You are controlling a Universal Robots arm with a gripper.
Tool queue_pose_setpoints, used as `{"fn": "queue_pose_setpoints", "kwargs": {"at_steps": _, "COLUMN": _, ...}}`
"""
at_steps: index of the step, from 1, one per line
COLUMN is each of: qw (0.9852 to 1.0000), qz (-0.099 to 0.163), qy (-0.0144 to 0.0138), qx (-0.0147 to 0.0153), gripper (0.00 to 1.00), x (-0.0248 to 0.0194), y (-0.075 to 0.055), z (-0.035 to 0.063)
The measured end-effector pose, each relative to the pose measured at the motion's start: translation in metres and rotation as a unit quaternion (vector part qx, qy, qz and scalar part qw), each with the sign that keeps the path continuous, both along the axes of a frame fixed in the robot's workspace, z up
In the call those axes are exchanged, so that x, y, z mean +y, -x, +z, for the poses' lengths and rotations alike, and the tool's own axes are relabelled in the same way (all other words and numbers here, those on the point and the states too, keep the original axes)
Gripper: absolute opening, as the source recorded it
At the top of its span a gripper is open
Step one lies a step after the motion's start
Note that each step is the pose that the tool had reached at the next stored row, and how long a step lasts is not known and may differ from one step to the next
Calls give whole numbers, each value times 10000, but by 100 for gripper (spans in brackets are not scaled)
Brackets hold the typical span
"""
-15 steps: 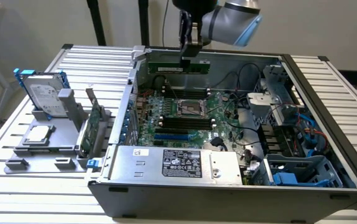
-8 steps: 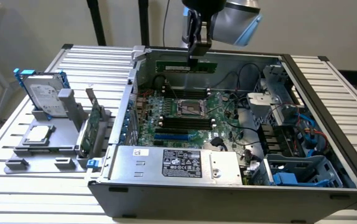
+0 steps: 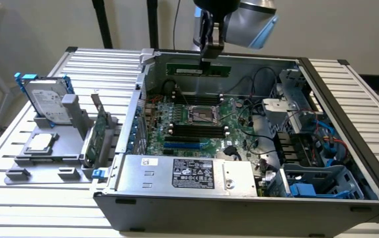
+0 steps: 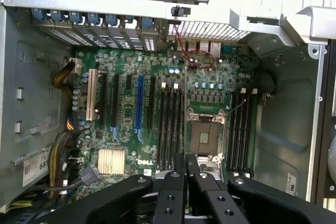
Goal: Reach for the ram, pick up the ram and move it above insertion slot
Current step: 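Pick up the ram and move it above insertion slot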
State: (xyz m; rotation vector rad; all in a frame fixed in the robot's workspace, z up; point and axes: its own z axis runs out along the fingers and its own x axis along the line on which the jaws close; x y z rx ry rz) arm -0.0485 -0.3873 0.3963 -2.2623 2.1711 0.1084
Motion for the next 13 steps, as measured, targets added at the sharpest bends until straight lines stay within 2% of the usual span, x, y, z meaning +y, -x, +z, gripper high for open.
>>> {"fn": "queue_pose_setpoints", "kwargs": {"at_steps": 5, "qw": 9998, "qz": -39, "qy": -168, "qx": -46, "gripper": 12, "x": 8, "y": 0, "z": 0}}
{"fn": "queue_pose_setpoints", "kwargs": {"at_steps": 6, "qw": 9998, "qz": -50, "qy": -199, "qx": -52, "gripper": 12, "x": 8, "y": 0, "z": 0}}
{"fn": "queue_pose_setpoints", "kwargs": {"at_steps": 7, "qw": 9997, "qz": -69, "qy": -219, "qx": -59, "gripper": 12, "x": 8, "y": -1, "z": -1}}
{"fn": "queue_pose_setpoints", "kwargs": {"at_steps": 9, "qw": 9996, "qz": -135, "qy": -233, "qx": -65, "gripper": 12, "x": 9, "y": -2, "z": 0}}
{"fn": "queue_pose_setpoints", "kwargs": {"at_steps": 13, "qw": 9994, "qz": -249, "qy": -234, "qx": -69, "gripper": 12, "x": 9, "y": -3, "z": -1}}
